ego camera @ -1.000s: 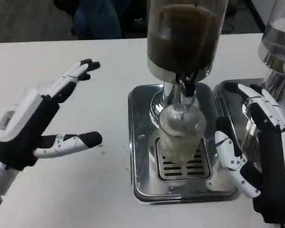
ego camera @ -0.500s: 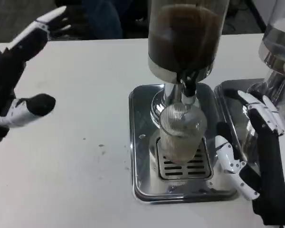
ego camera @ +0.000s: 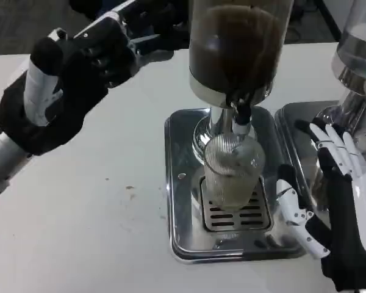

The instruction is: Grasp the cup under the faucet to collect the drink, then remove the cup.

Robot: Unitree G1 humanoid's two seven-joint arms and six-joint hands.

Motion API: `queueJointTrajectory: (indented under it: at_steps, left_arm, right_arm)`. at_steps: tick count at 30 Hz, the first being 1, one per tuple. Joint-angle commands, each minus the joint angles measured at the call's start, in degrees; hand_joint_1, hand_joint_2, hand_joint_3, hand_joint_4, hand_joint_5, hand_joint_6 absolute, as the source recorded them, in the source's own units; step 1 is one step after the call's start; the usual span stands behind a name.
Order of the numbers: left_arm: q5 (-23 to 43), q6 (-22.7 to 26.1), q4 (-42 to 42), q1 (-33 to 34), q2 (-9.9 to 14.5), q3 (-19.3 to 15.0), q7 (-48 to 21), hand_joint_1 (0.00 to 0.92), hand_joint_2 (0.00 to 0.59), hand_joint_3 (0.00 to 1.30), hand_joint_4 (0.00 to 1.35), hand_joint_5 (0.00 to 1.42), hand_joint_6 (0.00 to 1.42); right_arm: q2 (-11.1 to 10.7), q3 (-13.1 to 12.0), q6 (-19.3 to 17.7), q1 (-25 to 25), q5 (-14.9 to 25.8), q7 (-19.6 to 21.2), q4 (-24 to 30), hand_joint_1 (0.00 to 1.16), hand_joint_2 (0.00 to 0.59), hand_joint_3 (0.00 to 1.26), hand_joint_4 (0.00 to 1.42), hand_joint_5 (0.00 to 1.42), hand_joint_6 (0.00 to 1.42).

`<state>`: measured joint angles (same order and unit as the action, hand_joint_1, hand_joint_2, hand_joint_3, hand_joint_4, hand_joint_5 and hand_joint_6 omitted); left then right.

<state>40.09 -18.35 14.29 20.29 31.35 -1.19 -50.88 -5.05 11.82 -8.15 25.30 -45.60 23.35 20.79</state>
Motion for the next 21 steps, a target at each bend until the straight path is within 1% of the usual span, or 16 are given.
queueJointTrajectory:
  at_steps: [1, 4, 7, 11, 14, 16, 21]
  left_arm:
    - [1.3, 7.2, -1.8, 2.8, -1.2, -1.5, -4.5, 0.000, 0.072, 0.10, 0.02, 0.14, 0.11]
    - [1.9, 11.3, -2.3, 3.8, -2.2, -2.4, -6.1, 0.000, 0.070, 0.10, 0.01, 0.13, 0.11]
    - [0.8, 13.0, -2.5, 4.5, -3.2, -3.5, -7.1, 0.000, 0.070, 0.09, 0.00, 0.11, 0.08]
    - [-1.6, 13.6, -2.7, 5.1, -4.1, -3.2, -7.8, 0.000, 0.074, 0.09, 0.00, 0.10, 0.06]
    - [-3.2, 13.7, -3.1, 5.1, -5.3, -2.6, -8.2, 0.000, 0.070, 0.08, 0.00, 0.07, 0.04]
    - [-4.4, 13.8, -3.5, 5.0, -6.1, -2.1, -8.4, 0.000, 0.074, 0.07, 0.00, 0.06, 0.04]
    - [-6.7, 14.3, -3.5, 5.1, -7.8, -1.3, -8.8, 0.000, 0.075, 0.07, 0.00, 0.05, 0.03]
  right_arm:
    - [0.3, 0.3, 1.5, -0.5, -0.4, -0.6, -0.3, 0.25, 0.456, 0.16, 0.06, 0.03, 0.05]
    - [0.2, 0.4, 2.1, -0.6, -0.3, -0.6, -0.7, 0.24, 0.454, 0.16, 0.06, 0.02, 0.05]
    - [0.2, 0.6, 2.4, -0.6, -0.1, -0.4, -1.0, 0.24, 0.453, 0.16, 0.06, 0.02, 0.05]
    - [0.3, 0.8, 2.4, -0.7, 0.1, -0.1, -1.5, 0.24, 0.453, 0.16, 0.05, 0.02, 0.05]
    - [0.3, 1.0, 2.3, -1.1, 0.4, -0.2, -2.3, 0.23, 0.459, 0.16, 0.04, 0.00, 0.05]
    - [0.2, 1.0, 2.2, -1.3, 0.4, -0.1, -2.6, 0.21, 0.450, 0.15, 0.03, 0.00, 0.04]
    - [0.5, 1.2, 1.8, -1.5, 0.5, 0.7, -3.0, 0.21, 0.450, 0.14, 0.02, 0.00, 0.03]
